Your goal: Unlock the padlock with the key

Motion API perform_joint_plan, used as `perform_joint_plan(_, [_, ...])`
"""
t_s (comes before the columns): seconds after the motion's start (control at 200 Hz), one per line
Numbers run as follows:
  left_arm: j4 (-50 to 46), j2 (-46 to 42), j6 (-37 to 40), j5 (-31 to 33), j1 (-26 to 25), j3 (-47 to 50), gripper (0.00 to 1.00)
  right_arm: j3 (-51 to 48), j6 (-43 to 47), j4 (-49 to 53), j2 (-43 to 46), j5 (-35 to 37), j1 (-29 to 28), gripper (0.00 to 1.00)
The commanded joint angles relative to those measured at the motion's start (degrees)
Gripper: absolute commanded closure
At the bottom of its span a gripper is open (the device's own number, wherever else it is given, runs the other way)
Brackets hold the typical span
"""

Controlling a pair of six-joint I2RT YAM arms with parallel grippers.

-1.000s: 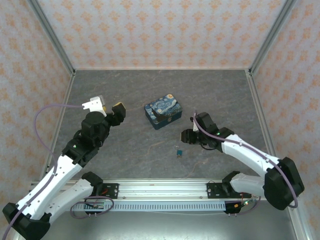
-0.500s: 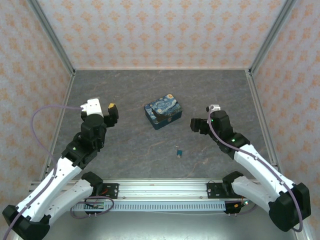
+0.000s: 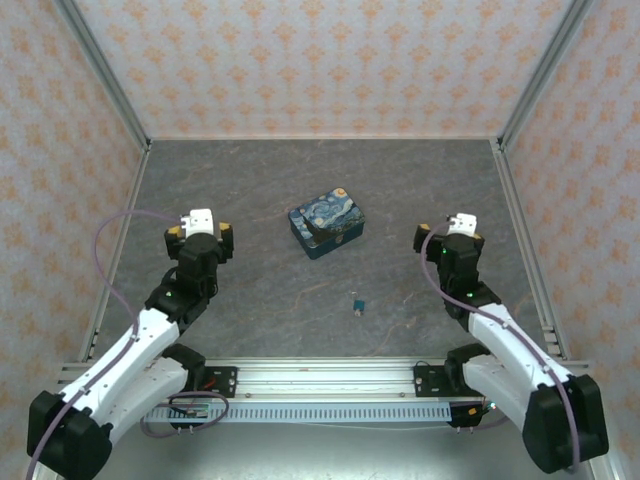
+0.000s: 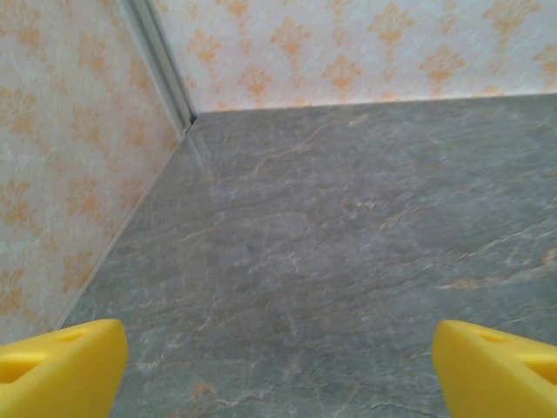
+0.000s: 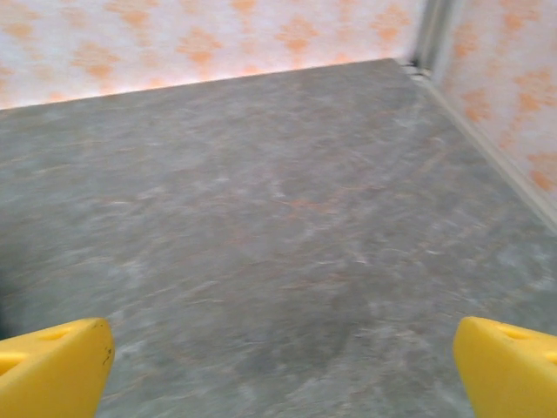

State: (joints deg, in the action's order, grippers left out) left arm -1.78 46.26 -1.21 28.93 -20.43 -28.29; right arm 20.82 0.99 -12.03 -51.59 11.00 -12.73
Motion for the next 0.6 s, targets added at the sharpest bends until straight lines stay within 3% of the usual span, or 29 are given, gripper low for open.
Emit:
perform_joint_plan(0.0, [6.42, 2.07, -1.03, -0.14, 1.56, 2.02, 0.09, -2.09, 1.38, -10.63, -4.75, -0.52, 3.46, 0.01])
perform_joint_plan(0.155, [9.37, 6.04, -0.67, -0.69, 2.65, 3.11, 0.09, -2.43, 2.89, -19.23, -15.62, -1.2, 5.97, 0.01])
perform_joint_plan(0.435, [14.68, 12.43, 0.46, -1.91, 3.98, 3.83, 0.08, 0.38, 2.57, -28.96, -26.16, -7.76, 10.25, 0.01])
perform_joint_plan(0.596, [19.17, 16.2, 0.48, -4.15, 6.01, 5.24, 0.08, -1.06, 2.3, -42.55, -36.75, -9.8, 10.97, 0.01])
